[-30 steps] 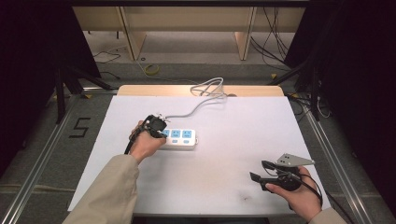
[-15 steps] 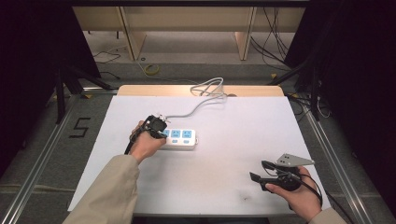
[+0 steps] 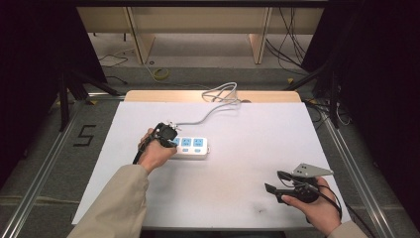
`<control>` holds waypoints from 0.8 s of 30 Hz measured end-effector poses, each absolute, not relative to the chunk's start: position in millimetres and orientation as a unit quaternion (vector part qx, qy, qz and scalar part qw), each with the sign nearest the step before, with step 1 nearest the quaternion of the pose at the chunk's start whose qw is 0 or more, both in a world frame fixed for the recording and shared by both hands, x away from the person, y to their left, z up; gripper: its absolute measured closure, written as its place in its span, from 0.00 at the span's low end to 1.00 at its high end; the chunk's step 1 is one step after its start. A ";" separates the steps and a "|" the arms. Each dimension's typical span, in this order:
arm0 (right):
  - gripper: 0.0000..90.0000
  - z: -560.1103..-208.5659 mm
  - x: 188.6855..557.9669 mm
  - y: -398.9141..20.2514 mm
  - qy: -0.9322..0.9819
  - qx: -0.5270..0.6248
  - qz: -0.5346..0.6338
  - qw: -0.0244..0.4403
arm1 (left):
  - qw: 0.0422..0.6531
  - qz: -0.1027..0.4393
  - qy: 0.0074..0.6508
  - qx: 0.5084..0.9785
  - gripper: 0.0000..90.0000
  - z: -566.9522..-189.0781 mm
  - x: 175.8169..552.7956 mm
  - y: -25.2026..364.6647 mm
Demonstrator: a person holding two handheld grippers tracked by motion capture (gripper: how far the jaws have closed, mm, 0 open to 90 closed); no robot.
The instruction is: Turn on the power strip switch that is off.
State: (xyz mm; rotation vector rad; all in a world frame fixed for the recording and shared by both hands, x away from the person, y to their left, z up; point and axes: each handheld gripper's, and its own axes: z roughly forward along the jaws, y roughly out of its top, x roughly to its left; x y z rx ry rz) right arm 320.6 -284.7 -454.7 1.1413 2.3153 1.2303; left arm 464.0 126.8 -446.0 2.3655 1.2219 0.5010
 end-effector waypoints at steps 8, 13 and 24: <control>0.34 -454.4 320.2 -284.7 0.802 0.396 0.425 0.140 | 0.214 0.175 0.448 0.850 1.00 -446.6 464.0 126.7; 0.34 -454.5 320.4 -284.6 0.802 0.394 0.426 0.141 | 0.215 0.175 0.444 0.852 1.00 -446.4 463.7 127.0; 0.34 -454.3 320.5 -284.8 0.802 0.394 0.426 0.141 | 0.226 0.166 0.448 0.849 1.00 -446.5 464.9 131.7</control>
